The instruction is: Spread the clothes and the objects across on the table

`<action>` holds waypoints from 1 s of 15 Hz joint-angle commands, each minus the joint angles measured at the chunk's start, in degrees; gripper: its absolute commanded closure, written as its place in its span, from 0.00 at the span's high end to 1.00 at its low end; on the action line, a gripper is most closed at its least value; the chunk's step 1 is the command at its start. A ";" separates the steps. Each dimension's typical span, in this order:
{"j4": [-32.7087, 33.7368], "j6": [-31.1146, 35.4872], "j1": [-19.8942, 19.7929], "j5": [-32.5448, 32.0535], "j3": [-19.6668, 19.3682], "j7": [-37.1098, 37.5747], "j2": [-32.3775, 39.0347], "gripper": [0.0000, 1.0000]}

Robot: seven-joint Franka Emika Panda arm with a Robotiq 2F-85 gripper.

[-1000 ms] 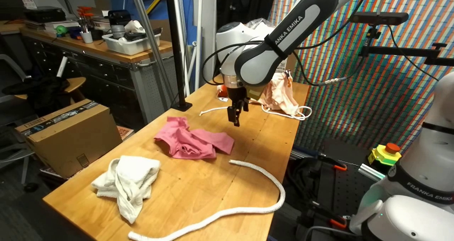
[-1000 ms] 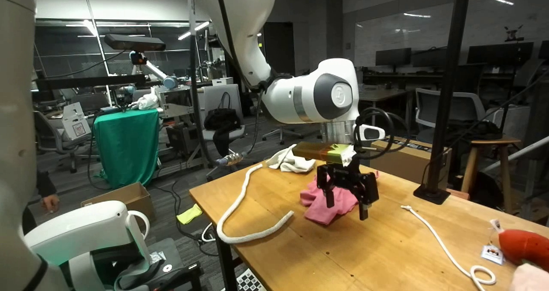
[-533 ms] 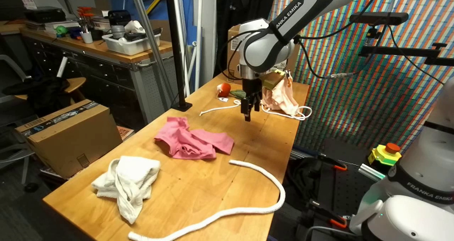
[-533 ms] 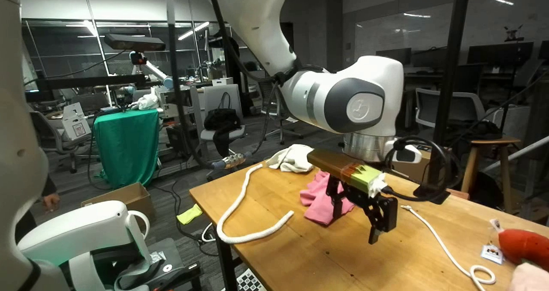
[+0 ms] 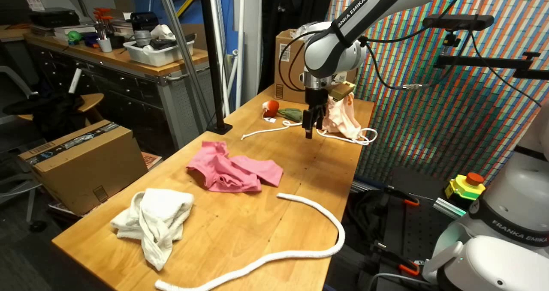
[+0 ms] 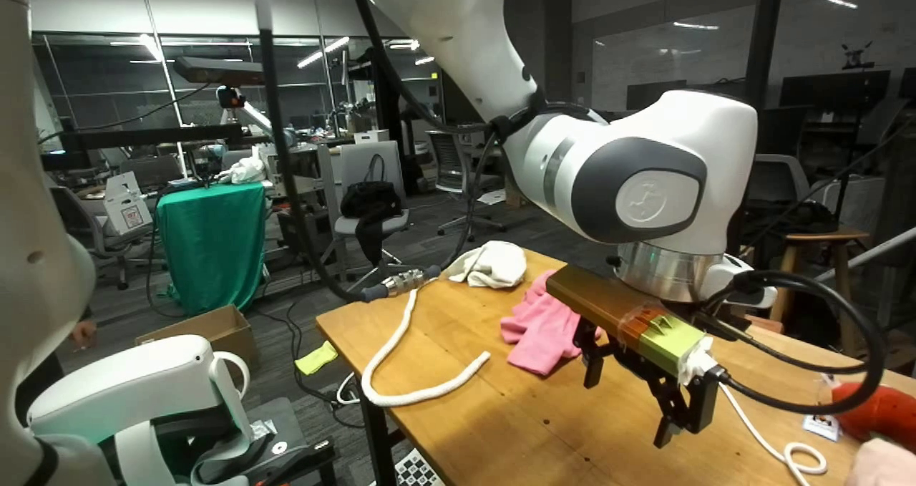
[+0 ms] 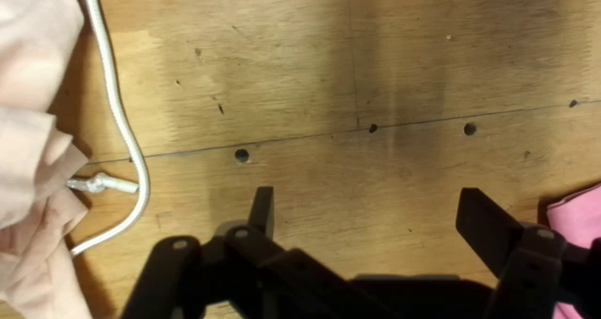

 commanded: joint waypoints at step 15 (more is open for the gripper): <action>-9.16 13.27 -4.47 -0.60 -3.57 -1.76 0.14 1.00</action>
